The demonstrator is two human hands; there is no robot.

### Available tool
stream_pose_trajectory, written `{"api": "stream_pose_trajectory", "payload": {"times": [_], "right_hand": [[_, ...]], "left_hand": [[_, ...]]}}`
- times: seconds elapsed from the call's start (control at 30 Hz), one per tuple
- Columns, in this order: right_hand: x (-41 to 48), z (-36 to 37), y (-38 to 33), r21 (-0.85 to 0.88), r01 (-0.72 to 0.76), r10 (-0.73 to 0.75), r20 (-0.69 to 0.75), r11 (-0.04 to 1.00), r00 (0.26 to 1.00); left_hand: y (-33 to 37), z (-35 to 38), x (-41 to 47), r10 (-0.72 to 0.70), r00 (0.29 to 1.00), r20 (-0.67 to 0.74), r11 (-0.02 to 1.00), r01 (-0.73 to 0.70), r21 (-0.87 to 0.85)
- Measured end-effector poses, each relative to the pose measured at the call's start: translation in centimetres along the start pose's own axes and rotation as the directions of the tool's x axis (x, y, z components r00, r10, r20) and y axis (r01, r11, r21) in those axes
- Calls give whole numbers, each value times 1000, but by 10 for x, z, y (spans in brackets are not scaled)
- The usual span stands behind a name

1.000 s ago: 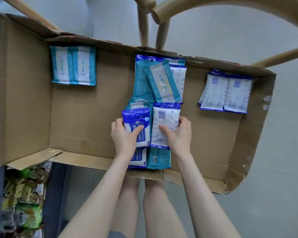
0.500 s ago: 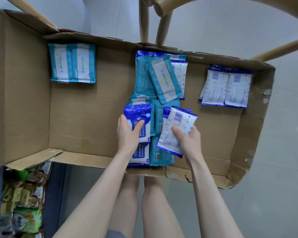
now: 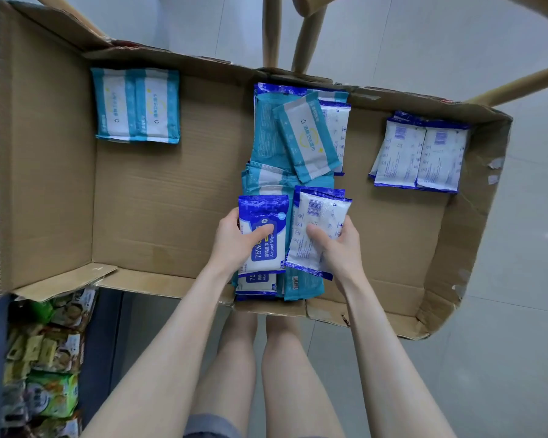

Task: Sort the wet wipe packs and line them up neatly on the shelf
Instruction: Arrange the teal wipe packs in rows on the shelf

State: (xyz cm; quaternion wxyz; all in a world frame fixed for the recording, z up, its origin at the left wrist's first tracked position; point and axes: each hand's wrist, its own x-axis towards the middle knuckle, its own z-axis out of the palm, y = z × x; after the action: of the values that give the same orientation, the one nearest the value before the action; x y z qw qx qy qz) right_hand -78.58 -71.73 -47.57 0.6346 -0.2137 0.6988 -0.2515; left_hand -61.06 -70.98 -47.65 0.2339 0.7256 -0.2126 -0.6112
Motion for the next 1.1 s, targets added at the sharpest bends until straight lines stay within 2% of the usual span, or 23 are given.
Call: {"api": "stream_pose_trajectory", "payload": {"times": [0.2,0.37,0.43,0.6,0.67,0.73,0.8,0.83,0.93,1.1], "right_hand": [[-13,-2,2,67,-17,15,43,998,999],[-11,-2,-8,128,57,-62,35,990,997],[-6,1,-12,124,80,-83,19,989,996],[7,7,-12,36,93,-92,-33,995,995],[6,6,-11,38,90,-88,-42,995,995],[-1,3,-9,55,84,-82,-36,995,996],[-10,-1,-1,66,67,-66,-24,996,998],[-15,-4,4,63,52,-50,-19,997,999],[-31,-8,26,53,-18,19,-18,998,1000],[-45,-13,62,8,-91,91,-49,996,995]], "left_hand": [[-6,-6,-7,-14,1000,16,998,15,-68],[12,-3,1,63,998,-28,982,-67,-174],[20,1,9,80,995,-66,984,-89,-151],[17,11,13,174,940,-293,984,-152,97],[10,11,5,160,931,-328,987,-151,52],[1,7,-5,100,958,-268,990,-124,-74],[-19,0,-17,33,985,-167,992,-52,-111],[-33,-2,-21,-8,992,-128,996,-4,-93],[-72,-3,-34,-89,994,-70,989,96,110],[-100,15,-34,-96,985,-145,961,130,245]]}}
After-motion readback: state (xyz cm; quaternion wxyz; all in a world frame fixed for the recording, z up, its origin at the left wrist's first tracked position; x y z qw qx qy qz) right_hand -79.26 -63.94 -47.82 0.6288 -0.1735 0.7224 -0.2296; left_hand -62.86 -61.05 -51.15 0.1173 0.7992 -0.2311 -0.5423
